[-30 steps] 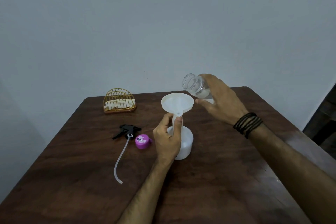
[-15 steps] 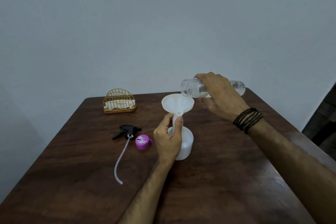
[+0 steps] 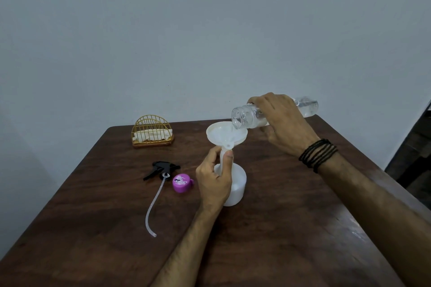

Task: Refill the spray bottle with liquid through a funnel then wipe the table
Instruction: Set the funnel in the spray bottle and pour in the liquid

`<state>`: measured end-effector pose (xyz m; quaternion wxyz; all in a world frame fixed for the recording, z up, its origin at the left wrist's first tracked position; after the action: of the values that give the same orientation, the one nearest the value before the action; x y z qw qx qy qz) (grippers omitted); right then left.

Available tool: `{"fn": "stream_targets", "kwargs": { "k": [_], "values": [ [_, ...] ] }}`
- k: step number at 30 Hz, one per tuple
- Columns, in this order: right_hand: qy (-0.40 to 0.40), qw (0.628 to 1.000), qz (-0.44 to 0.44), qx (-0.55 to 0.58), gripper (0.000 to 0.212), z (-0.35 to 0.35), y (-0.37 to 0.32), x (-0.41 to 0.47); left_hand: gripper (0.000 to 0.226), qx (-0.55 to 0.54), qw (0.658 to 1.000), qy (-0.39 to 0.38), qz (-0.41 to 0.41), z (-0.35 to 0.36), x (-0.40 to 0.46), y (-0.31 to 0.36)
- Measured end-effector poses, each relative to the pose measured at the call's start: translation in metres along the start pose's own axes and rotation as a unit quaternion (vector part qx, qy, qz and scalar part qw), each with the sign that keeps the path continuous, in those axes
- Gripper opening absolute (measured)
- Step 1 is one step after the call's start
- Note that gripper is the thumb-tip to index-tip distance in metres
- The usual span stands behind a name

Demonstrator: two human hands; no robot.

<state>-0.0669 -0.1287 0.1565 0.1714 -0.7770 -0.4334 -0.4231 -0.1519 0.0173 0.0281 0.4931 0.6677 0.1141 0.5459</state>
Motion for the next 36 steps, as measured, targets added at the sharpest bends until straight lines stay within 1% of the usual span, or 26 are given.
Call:
{"fn": "stream_targets", "kwargs": {
  "k": [8,22,27,32,36],
  "values": [
    [0.003,1.0,-0.004,-0.006,0.068,-0.002,0.0,0.001,0.043,-0.001,1.0,-0.001,0.001,0.0,0.0,0.0],
    [0.015,1.0,-0.001,-0.011,0.067,-0.011,0.004,0.003,0.038,-0.005,1.0,-0.003,0.009,0.001,-0.001,0.003],
    [0.01,1.0,0.0,-0.013,0.068,-0.01,0.006,0.003,0.042,0.002,1.0,0.002,0.008,0.0,0.0,0.002],
    [0.016,1.0,0.001,-0.011,0.069,-0.012,0.005,0.004,0.036,-0.003,1.0,0.001,0.008,0.0,0.0,0.002],
    [0.02,1.0,0.001,-0.014,0.068,-0.015,0.004,0.004,0.036,-0.007,1.0,0.002,0.008,-0.001,0.0,0.003]
  ]
}}
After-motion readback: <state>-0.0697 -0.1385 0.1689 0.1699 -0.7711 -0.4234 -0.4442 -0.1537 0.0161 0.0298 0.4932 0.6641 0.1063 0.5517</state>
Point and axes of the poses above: each hand's wrist, its own x-axis towards the middle knuckle, its own z-axis out of the palm, y = z × x, the point moved 10 cm from there along x, towards the middle knuckle, and after that the axes turned 13 degrees about y, right-handed, at the moved point
